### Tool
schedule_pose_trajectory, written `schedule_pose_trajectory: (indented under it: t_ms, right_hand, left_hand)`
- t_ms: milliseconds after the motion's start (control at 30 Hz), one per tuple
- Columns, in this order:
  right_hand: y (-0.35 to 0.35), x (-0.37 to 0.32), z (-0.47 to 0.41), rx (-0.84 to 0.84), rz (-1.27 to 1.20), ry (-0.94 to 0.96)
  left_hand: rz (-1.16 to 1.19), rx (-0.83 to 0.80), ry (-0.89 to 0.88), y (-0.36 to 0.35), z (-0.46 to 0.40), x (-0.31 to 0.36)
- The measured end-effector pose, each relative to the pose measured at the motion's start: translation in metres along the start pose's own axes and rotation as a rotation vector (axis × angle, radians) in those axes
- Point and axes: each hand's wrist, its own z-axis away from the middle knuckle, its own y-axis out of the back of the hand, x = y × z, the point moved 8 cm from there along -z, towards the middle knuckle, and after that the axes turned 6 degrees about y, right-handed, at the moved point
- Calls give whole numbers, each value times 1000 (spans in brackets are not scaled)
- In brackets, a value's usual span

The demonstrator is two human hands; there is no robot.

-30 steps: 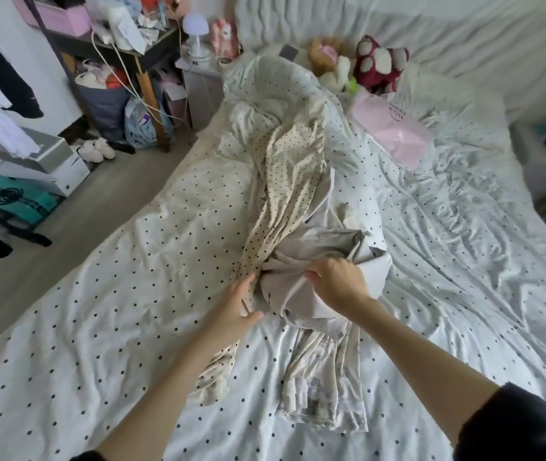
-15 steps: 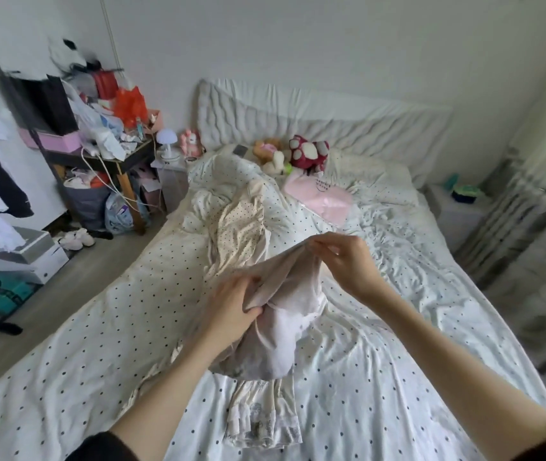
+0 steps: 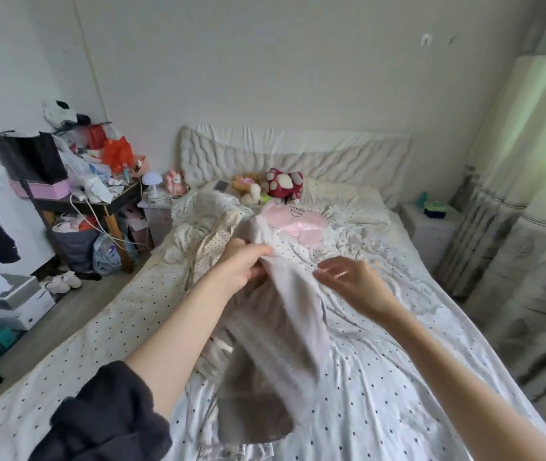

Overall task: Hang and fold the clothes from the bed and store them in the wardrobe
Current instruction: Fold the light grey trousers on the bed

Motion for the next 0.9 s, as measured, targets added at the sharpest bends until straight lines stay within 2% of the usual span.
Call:
schedule_pose_trajectory:
  t_ms: [67,200,333,400,467,600,667,700,800,900]
  right_hand:
    - [-17,21,18,-91,-38,-90]
    - [-33,62,30,-208,-71,-232]
    - [-30,69,14,-114,51,-166]
    - [-27,70,3,-88,49,-199]
    - [-20,70,-10,-31,-17,-247]
    - [-13,66,-33,26,-154,-292]
    - [-11,65,-38,36,-177,-307]
    - [-10,65,-40,33,-186,-307]
    - [-5,64,-41,39,-259,-289]
    - [11,67,-39,98,-264,-260]
  left_hand:
    - [125,-29,29,-14,-2,1]
    - [148,-71,29,-35,-6,1]
    - [227,-65,13,-29,-10,-1]
    - [177,-134,-56,-28,-10,-3]
    - [-124,-251,-142,-30,-8,-17]
    - [-963,-479,-236,-42,-3,-91]
    - [-1224,-410,-332,-47,-4,-112]
    - [-1240,-380,-366,-54,-5,-116]
    - [-1018,-270,-437,-65,-6,-110]
    - [-956,-63,-372,-61,-15,-97]
